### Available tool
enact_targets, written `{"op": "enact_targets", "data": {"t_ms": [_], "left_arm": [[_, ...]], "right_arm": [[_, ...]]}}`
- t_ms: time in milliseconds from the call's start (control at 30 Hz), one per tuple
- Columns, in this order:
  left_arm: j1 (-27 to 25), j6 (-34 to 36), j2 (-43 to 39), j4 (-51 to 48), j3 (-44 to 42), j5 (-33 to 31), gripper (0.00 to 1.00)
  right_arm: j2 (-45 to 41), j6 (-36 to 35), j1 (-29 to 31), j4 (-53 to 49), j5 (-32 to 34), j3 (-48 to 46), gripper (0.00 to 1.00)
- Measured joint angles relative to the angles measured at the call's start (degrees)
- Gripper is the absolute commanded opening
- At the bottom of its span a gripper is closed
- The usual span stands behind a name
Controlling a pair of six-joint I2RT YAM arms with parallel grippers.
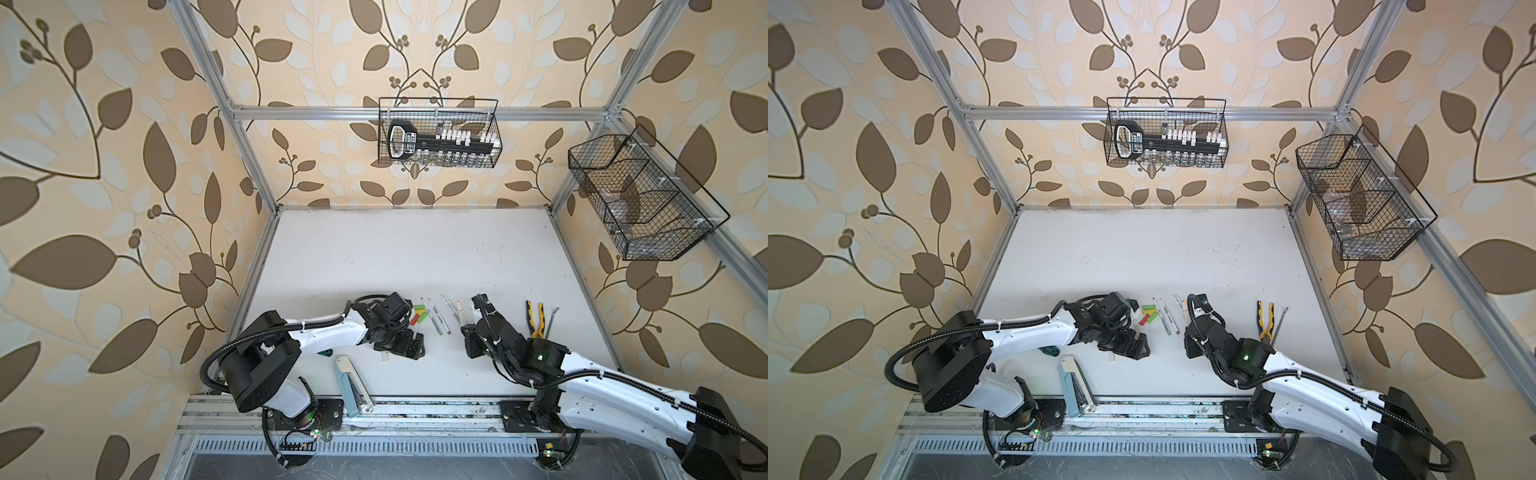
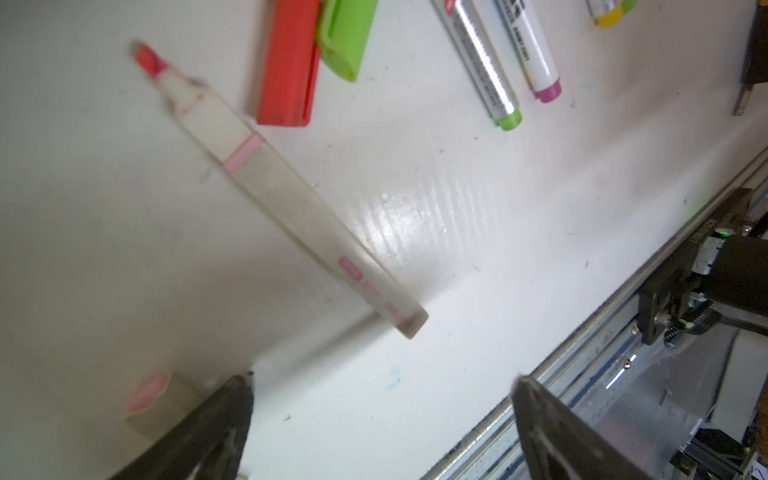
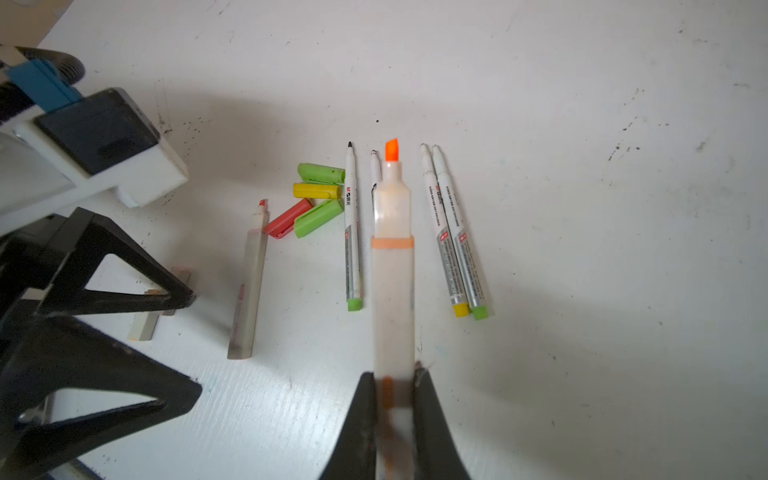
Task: Insert the pens into the pen caps
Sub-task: 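Lower the left gripper onto the orange-rimmed cream cap and close on it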
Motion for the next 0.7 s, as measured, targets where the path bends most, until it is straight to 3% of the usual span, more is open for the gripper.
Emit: {"op": "enact_targets", "data": {"t_ms": [233, 467, 700], "left_arm": [[0.02, -0.59, -8.85, -2.78, -0.11, -1.90, 0.99], [0.02, -5.46, -14.10, -15.17, 1.88, -12.20, 0.97], [0.02, -12.74, -12.31, -26.51, 2.78, -19.45, 0.74]], "right_arm": [[0.72, -0.02, 0.00, 1.09, -0.26, -0.33, 0.09], [1.88, -1.57, 1.05, 2.97, -1.22, -0.33, 0.09], [3.93, -5.25, 4.74, 7.17, -2.14, -0.20, 0.09]]}}
